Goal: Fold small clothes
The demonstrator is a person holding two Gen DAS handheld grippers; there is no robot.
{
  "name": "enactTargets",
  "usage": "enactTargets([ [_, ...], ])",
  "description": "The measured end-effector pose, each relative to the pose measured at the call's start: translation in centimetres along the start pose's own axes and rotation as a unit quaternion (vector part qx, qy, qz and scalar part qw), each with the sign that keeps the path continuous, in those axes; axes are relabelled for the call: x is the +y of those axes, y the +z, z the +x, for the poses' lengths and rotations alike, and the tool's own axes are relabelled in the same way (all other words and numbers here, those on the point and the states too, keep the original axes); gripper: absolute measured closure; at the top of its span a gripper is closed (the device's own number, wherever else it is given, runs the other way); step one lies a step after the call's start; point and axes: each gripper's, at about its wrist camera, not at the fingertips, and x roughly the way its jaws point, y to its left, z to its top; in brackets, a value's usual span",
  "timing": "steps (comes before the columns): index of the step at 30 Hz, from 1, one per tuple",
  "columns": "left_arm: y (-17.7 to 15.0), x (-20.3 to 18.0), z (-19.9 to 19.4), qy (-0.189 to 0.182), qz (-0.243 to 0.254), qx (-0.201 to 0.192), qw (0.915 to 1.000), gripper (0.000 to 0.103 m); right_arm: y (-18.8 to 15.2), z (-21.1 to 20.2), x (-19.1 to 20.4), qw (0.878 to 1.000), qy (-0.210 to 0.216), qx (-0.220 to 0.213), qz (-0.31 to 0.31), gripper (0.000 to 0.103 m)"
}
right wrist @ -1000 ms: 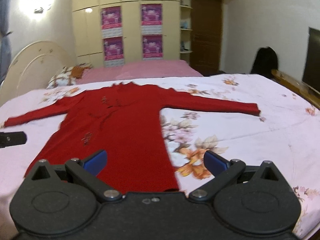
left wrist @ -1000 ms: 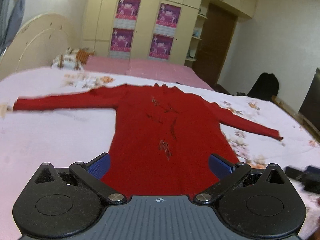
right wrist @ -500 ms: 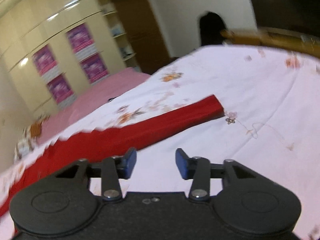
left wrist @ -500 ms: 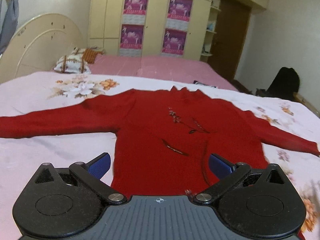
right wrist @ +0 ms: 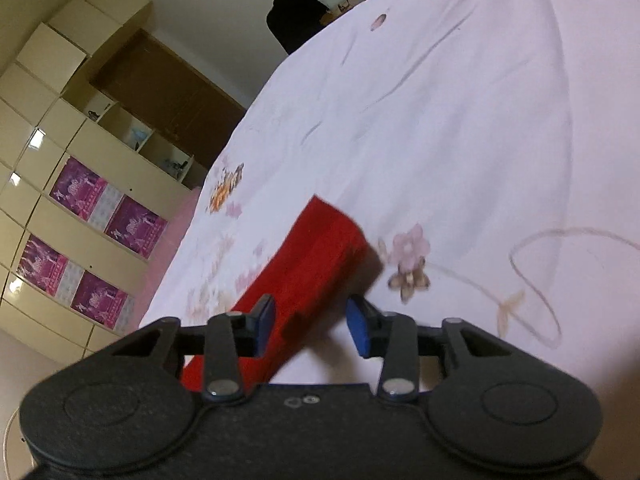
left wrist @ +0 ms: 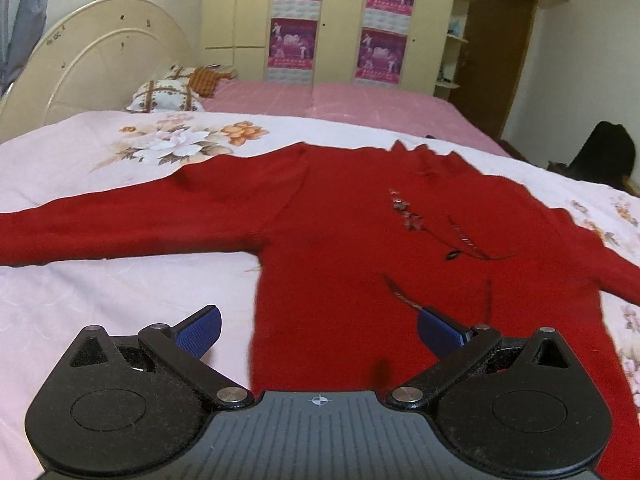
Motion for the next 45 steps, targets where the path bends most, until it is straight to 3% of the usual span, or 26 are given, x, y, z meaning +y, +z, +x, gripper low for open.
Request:
enactTargets([
  [1, 0.1, 0.4, 0.2, 0.003, -0.002, 0.000, 1.0000, 0.000, 0.2, 0.2, 0.1, 1.000, -0.001, -0.001, -0.002, 0.072],
  [4, 0.3, 1.8, 0.6, 0.020, -0.007, 0.003, 0.9998, 0.000, 0.4, 1.1, 0.9, 0.999, -0.022, 0.003, -0.027, 0.097],
  [8, 0.8, 3.7, 0.8, 0.026, -0.014, 0.011, 0.9995, 0.000, -0.9, 0.4, 5.2, 0.994, -0.022, -0.013, -0.108, 0.097],
  [12, 0.8, 5.0, 0.5, 0.026, -0.019, 0.011, 0.9994, 0.000, -4.7, 0.2, 13.0, 0.976, 0.034, -0.003, -0.217, 0.097],
  [16, 1.1, 6.6, -0.4, 0.030, -0.044, -0.002, 0.9986, 0.000, -12.2, 1.0, 22.2, 0.939, 0.112, 0.054, -0.321, 0.097],
  [21, 1.2, 8.9, -1.5, 0.060, -0.062, -0.007, 0.9963, 0.000, -23.9, 2.3, 30.9, 0.885, 0.195, 0.154, -0.394, 0.097],
  [24, 1.1, 9.9, -2.1, 0.068, -0.060, -0.008, 0.9959, 0.000, -30.5, 2.5, 34.3, 0.850, 0.230, 0.200, -0.429, 0.097],
  [27, 1.1, 10.5, -2.5, 0.065, -0.065, -0.008, 0.9958, 0.000, -35.9, 3.1, 35.9, 0.818, 0.233, 0.242, -0.467, 0.096],
  [28, 1.1, 10.6, -2.5, 0.062, -0.069, -0.010, 0.9957, 0.000, -37.2, 3.5, 35.9, 0.807, 0.225, 0.257, -0.481, 0.092],
  [29, 1.2, 10.6, -2.5, 0.057, -0.074, -0.010, 0.9956, 0.000, -37.3, 3.2, 35.6, 0.805, 0.235, 0.240, -0.489, 0.079],
  [30, 1.2, 10.6, -2.5, 0.048, -0.077, -0.011, 0.9958, 0.000, -37.6, 2.7, 35.7, 0.798, 0.245, 0.237, -0.497, 0.074],
  [33, 1.8, 9.3, -1.2, 0.004, -0.084, -0.009, 0.9964, 0.000, -36.4, 1.5, 35.8, 0.800, 0.261, 0.216, -0.495, 0.067],
  [36, 2.7, 6.2, 0.9, -0.045, -0.075, -0.007, 0.9961, 0.000, -34.4, 0.4, 34.3, 0.817, 0.250, 0.204, -0.479, 0.067],
  [37, 3.1, 4.9, 1.7, -0.064, -0.071, -0.006, 0.9954, 0.010, -33.5, 0.6, 33.5, 0.822, 0.246, 0.198, -0.475, 0.067],
  [38, 3.4, 3.6, 2.5, -0.082, -0.067, -0.001, 0.9943, 0.026, -32.7, 0.6, 32.9, 0.827, 0.240, 0.193, -0.471, 0.067],
  [39, 3.7, 2.4, 3.6, -0.103, -0.068, 0.009, 0.9923, 0.029, -31.9, 0.8, 32.1, 0.831, 0.233, 0.188, -0.468, 0.067],
  [42, 4.3, -0.9, 6.6, -0.135, -0.078, 0.038, 0.9871, 0.029, -29.8, 0.6, 29.5, 0.842, 0.220, 0.176, -0.459, 0.067],
  [45, 4.7, -2.6, 9.8, -0.171, -0.111, 0.082, 0.9756, 0.028, -28.1, 0.5, 27.7, 0.854, 0.209, 0.170, -0.446, 0.067],
])
